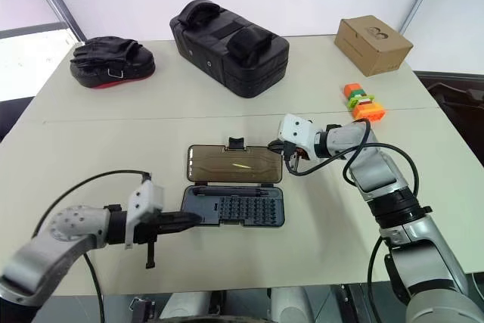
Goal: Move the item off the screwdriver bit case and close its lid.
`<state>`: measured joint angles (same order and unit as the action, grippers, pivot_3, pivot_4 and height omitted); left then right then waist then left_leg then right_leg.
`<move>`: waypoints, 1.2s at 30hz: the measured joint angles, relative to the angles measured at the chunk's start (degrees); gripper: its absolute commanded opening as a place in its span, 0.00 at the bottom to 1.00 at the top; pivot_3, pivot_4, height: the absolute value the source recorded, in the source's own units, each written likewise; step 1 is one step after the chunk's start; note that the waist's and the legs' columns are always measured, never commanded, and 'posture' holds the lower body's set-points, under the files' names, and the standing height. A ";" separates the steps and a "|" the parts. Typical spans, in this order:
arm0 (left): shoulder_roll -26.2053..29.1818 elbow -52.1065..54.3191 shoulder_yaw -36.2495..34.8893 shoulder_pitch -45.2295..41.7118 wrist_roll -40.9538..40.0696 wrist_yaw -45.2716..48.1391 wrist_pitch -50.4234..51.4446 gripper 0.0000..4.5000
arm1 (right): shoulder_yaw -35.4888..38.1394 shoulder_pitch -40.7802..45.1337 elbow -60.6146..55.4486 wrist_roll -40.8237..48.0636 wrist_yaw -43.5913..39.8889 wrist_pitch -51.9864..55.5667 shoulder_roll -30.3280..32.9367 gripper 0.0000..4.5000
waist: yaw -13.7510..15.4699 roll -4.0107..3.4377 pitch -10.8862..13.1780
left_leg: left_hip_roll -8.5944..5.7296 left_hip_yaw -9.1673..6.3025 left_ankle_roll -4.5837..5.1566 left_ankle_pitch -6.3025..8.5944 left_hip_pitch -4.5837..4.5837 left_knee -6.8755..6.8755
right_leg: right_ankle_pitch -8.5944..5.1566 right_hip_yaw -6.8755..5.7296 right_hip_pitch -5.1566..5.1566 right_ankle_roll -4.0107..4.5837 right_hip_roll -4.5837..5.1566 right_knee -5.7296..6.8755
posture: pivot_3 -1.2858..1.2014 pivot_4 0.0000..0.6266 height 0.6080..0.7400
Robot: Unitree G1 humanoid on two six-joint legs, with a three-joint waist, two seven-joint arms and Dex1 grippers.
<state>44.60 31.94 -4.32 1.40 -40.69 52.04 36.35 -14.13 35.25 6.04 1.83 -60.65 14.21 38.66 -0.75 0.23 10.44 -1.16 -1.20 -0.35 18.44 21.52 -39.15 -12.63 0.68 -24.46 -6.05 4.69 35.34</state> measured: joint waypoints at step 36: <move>-19.93 -67.42 5.92 -37.21 18.40 15.63 -15.92 0.00 | 1.38 -1.77 -4.38 0.71 0.72 1.92 0.23 0.22 | -0.01 0.09 0.07 | -0.28 0.00 -0.06 -0.03 0.02 0.06 | 0.02 -0.10 0.02 -0.04 -0.03 -0.06 | 0.52 0.24 1.00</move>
<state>24.67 -35.48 1.60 -35.81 -22.29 67.67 20.43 -12.75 33.48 1.66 2.54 -59.93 16.13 38.89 -0.77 0.32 10.50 -1.44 -1.20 -0.41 18.41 21.55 -39.10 -12.62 0.57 -24.44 -6.09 4.66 35.28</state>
